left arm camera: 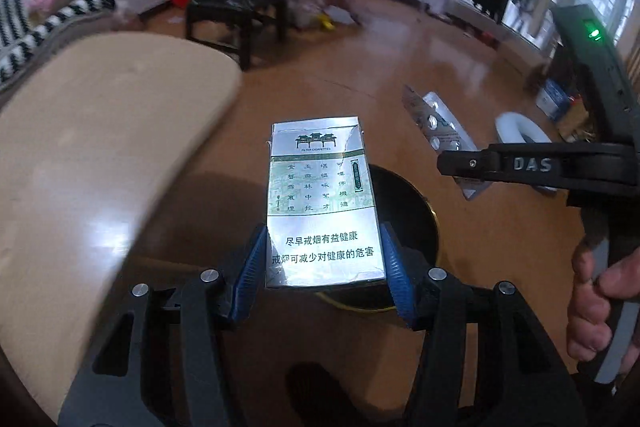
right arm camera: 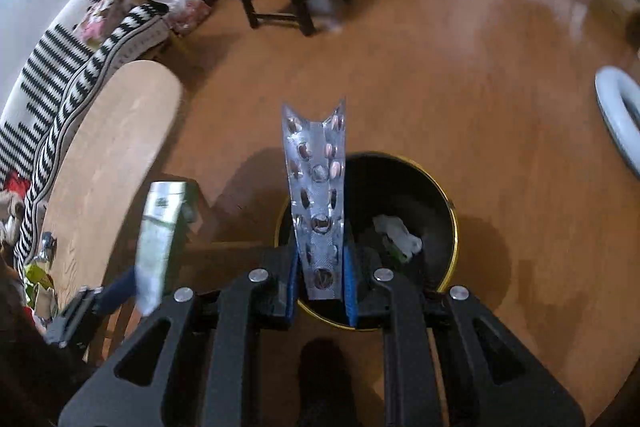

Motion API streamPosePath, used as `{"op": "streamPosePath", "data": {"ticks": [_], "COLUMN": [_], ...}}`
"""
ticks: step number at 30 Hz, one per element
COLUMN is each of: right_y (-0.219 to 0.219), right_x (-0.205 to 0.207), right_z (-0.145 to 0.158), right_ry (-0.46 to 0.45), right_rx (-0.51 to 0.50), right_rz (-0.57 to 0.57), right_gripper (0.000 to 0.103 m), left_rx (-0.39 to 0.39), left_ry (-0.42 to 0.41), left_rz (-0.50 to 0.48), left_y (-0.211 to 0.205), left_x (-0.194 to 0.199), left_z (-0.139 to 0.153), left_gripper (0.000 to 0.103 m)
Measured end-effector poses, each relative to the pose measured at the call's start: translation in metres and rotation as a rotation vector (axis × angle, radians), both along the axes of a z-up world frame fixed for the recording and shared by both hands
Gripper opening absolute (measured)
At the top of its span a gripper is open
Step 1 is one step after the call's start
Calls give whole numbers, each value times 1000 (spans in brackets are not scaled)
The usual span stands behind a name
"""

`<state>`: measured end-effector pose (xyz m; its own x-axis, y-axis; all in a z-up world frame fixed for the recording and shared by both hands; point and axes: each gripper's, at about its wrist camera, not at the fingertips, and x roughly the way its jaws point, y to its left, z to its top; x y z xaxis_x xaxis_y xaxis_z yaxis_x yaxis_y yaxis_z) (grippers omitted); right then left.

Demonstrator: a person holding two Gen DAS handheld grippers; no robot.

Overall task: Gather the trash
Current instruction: 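Carry the pack and blister to the black bin and release both, then return both grippers over the table toward the plastic bag and snack bowl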

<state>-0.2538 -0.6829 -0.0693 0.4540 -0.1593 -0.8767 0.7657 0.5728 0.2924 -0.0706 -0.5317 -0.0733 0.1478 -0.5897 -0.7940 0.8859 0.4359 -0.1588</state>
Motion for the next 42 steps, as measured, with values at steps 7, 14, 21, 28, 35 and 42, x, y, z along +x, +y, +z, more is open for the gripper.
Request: {"op": "streamPosePath", "data": {"ticks": [7, 14, 21, 28, 35, 42], "right_y": [-7, -15, -12, -14, -4, 51], "right_x": [-13, -12, -10, -9, 5, 54], "right_z": [-7, -10, -11, -5, 4, 56], "right_ry": [13, 20, 21, 32, 21, -138], "right_rx": [17, 27, 27, -5, -41, -141], "right_rz": [-12, -23, -23, -28, -7, 111], "right_gripper": [18, 18, 18, 68, 74, 85], "left_rx": [60, 65, 74, 88, 75, 20], "left_ry": [53, 75, 104, 81, 40, -8], "left_rz": [-36, -41, -56, -64, -10, 144], "left_y": [-37, -58, -68, -72, -50, 27], "left_x": [-5, 5, 4, -1, 9, 43], "left_z": [-36, -45, -55, -57, -36, 20], "left_gripper": [54, 54, 55, 82, 88, 95]}}
